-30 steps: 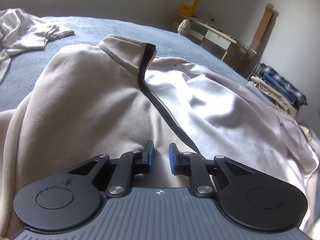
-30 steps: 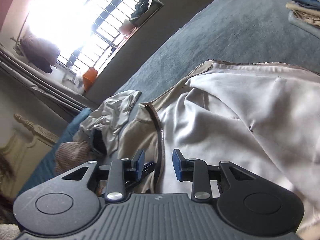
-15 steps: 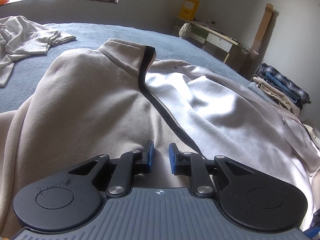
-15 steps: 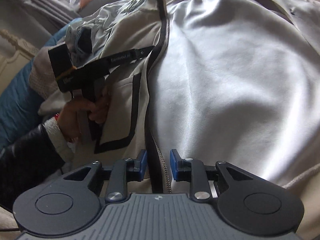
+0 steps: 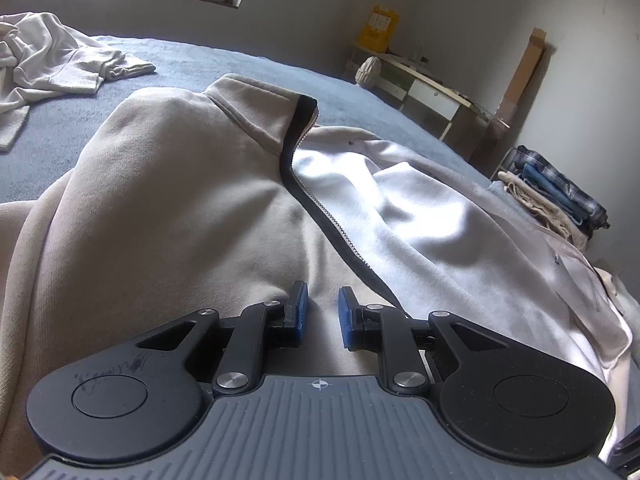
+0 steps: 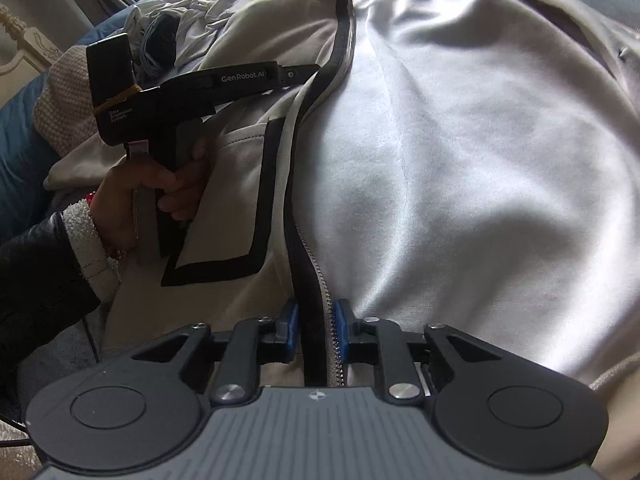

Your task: Fold clothes

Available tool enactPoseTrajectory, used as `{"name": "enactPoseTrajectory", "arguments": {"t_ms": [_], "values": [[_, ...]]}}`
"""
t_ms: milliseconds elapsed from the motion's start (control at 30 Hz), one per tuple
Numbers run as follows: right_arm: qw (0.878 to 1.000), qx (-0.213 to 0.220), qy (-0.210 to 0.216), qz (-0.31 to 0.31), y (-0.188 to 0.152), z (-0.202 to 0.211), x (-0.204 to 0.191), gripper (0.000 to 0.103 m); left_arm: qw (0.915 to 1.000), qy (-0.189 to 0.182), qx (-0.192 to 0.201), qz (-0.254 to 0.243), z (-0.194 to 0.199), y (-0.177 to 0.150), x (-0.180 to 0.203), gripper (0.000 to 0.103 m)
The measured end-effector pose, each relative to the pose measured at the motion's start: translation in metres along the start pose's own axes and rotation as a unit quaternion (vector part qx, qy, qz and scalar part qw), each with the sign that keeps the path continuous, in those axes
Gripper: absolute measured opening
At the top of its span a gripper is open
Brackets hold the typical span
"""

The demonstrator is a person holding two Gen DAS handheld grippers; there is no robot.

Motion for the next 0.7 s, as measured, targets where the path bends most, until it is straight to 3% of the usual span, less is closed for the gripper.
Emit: {"name": "enactPoseTrajectory", "arguments": {"t_ms": [167,267,367,500,600,700], "values": [[0.991,0.062,-0.082,0.082,0.003,0.039,-0.024,0.009,1.0,0.0,0.001,0.0,0.0,0.0,0.0,0.018],[0.983,0.041,-0.126,0.125,-0.002,0.026,-0.028,0.009,1.0,0.004,0.002,-0.004,0.0,0.0,0.002,0.018],[0.989,-0.001,-0.124,0.083,-0.017,0.001,-0.017,0.009,0.9998,0.013,0.004,-0.016,0.001,-0.001,0.004,0.018],[0.991,-0.004,-0.12,0.057,-0.018,0.002,-0.013,0.009,0.9992,0.026,-0.002,-0.029,0.004,0.002,0.009,0.019],[0.991,-0.005,-0.122,0.049,-0.02,0.002,-0.011,0.009,0.9979,0.039,-0.003,-0.052,0.016,0.002,0.022,0.029],[0.992,0.002,-0.116,0.041,-0.02,0.003,-0.01,0.01,0.9953,0.005,-0.002,-0.097,0.031,-0.009,0.048,0.033]]}}
Point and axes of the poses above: each gripper's, at about its wrist camera, not at the fingertips, and z roughly against the way its jaws point, x to its right, y to its top, the point moved 8 cm from there along -z, roughly the way its jaws point, and after that the axes turned 11 degrees about z, right-handed, at the moved point
